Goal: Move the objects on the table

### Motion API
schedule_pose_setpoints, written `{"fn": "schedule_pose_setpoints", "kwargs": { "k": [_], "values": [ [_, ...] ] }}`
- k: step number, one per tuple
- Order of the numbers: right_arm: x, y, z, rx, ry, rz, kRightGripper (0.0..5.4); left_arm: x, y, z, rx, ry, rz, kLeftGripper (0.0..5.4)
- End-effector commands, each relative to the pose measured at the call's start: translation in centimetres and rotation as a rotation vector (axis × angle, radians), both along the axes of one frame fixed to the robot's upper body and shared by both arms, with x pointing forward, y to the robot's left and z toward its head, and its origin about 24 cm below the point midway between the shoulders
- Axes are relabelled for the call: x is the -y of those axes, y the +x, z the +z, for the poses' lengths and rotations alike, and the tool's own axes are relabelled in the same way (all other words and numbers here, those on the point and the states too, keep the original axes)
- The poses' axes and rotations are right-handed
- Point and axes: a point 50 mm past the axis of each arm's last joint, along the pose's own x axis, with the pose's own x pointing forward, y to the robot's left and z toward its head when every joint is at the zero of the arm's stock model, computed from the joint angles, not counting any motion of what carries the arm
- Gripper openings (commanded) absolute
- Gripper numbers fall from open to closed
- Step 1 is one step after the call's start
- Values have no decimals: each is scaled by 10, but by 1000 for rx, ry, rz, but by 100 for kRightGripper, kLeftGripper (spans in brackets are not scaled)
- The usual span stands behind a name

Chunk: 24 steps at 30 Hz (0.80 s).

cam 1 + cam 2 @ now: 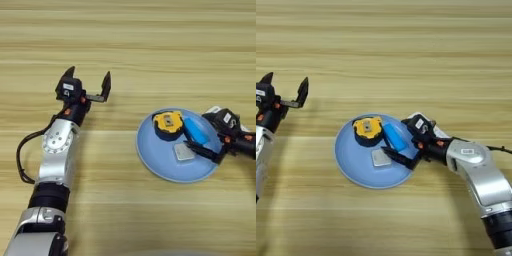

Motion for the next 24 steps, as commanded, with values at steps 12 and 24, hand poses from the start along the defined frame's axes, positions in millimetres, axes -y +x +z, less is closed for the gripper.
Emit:
{"fn": "schedule_pose_setpoints", "kwargs": {
  "k": [12, 24],
  "values": [
    [-10, 11, -4, -32, 7, 28, 536, 1, -2, 0, 8, 11, -8, 540],
    [-8, 3, 18, 71, 46, 130, 536, 0, -2, -1, 8, 15, -11, 540]
  ]
}}
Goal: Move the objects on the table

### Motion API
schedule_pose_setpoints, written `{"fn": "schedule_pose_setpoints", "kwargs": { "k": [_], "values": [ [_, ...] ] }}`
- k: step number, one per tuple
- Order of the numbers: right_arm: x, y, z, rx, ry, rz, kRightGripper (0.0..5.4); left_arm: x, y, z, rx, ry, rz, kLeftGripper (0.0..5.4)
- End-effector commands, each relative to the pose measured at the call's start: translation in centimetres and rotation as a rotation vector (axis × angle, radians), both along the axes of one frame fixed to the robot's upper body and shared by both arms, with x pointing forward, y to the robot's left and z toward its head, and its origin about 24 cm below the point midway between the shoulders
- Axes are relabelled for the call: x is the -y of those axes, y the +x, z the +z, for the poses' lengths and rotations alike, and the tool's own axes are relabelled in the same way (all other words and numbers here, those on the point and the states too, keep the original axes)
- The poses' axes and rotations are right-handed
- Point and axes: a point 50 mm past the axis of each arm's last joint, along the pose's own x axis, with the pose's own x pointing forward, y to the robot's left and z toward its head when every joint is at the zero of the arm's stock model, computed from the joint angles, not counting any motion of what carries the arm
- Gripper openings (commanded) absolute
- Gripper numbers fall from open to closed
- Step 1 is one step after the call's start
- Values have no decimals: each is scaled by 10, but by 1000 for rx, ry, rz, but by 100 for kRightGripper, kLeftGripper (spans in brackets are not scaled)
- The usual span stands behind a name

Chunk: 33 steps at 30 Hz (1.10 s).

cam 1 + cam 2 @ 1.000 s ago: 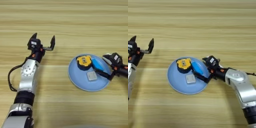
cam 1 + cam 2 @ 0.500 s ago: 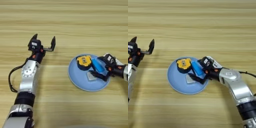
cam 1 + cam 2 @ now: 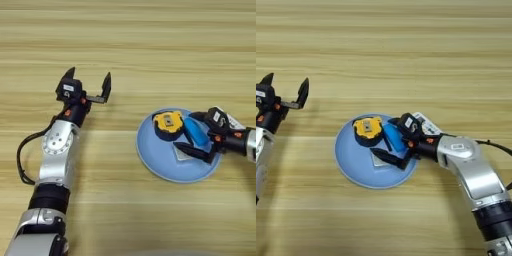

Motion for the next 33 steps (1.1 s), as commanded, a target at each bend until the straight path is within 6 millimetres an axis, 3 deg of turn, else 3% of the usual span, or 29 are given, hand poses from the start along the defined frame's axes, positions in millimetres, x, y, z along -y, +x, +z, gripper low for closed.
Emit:
{"fn": "schedule_pose_setpoints", "kwargs": {
  "k": [1, 15, 33],
  "values": [
    [5, -1, 8, 43, 1, 19, 536, 0, -1, 0, 4, 14, -7, 540],
    [1, -20, -6, -28, -42, 160, 536, 0, 0, 0, 6, 18, -9, 540],
    [1, -21, -23, -55, -151, 190, 536, 0, 0, 1, 9, 20, -10, 540]
  ]
}}
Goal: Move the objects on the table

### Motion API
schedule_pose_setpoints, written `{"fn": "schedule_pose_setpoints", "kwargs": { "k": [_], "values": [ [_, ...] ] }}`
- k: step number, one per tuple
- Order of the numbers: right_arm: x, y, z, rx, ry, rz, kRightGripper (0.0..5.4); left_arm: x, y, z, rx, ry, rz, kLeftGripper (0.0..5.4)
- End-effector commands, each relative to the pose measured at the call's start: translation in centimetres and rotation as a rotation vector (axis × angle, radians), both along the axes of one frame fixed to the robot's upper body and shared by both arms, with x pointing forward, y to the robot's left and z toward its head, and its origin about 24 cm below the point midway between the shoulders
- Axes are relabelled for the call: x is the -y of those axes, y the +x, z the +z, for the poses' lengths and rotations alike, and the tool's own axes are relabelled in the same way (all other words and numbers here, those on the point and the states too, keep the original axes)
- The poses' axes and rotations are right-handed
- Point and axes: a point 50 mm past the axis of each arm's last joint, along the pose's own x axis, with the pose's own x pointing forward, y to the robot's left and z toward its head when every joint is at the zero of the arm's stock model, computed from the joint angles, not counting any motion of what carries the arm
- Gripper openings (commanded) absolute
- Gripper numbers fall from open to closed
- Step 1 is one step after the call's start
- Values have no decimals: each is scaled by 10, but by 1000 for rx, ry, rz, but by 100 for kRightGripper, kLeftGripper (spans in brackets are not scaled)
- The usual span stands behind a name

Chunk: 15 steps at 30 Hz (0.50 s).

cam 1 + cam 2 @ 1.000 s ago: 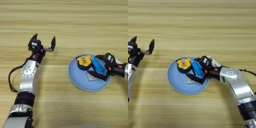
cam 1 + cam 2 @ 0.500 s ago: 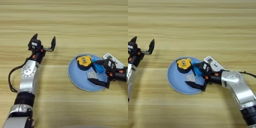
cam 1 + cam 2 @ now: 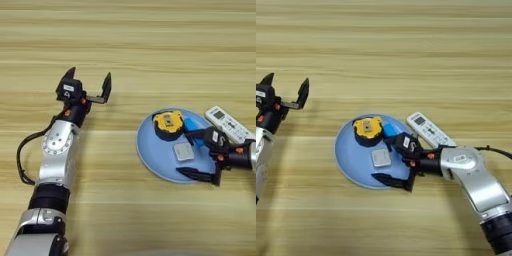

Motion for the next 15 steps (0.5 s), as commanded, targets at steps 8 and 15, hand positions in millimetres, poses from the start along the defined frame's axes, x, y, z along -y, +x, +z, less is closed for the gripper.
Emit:
{"fn": "schedule_pose_setpoints", "kwargs": {
  "k": [8, 15],
  "values": [
    [-1, 1, -7, 13, -74, 30, 461, 0, 1, 1, 8, 18, -6, 540],
    [-2, 1, -8, 10, -77, 38, 385, 0, 1, 1, 9, 19, -6, 540]
  ]
}}
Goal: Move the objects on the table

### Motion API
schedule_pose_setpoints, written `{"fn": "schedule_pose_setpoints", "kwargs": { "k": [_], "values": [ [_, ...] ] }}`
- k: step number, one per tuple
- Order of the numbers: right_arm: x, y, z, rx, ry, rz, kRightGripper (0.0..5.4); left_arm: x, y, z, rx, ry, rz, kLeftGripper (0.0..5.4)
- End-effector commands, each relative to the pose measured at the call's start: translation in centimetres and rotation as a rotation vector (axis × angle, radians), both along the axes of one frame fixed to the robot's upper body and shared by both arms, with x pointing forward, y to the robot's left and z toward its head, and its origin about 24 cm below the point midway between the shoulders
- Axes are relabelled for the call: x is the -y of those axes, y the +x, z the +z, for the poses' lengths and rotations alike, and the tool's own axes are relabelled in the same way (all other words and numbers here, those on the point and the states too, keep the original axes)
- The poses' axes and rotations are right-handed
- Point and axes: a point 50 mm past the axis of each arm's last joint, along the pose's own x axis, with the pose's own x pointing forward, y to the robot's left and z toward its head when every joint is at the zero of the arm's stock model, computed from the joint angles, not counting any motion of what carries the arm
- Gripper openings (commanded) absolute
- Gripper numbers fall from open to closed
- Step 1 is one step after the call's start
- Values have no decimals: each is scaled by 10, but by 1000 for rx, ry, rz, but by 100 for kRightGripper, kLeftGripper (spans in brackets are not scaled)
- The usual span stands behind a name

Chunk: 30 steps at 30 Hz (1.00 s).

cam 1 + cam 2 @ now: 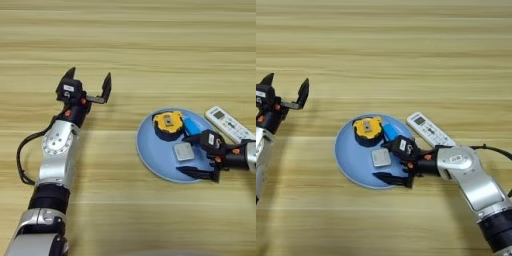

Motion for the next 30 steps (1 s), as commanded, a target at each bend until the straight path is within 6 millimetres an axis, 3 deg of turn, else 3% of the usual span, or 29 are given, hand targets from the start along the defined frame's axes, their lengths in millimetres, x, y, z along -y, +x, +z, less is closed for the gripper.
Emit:
{"fn": "schedule_pose_setpoints", "kwargs": {
  "k": [1, 11, 23, 30],
  "values": [
    [2, 0, -5, -15, -36, 2, 370, 0, 1, 1, 10, 18, -7, 540],
    [1, -1, -5, -15, -36, 6, 252, 1, 0, 1, 10, 16, -7, 540],
    [0, 0, -4, -4, -19, -4, 248, 0, 0, 0, 9, 17, -7, 540],
    [-1, 7, 12, 54, 77, -30, 248, 0, 0, 0, 10, 18, -12, 540]
  ]
}}
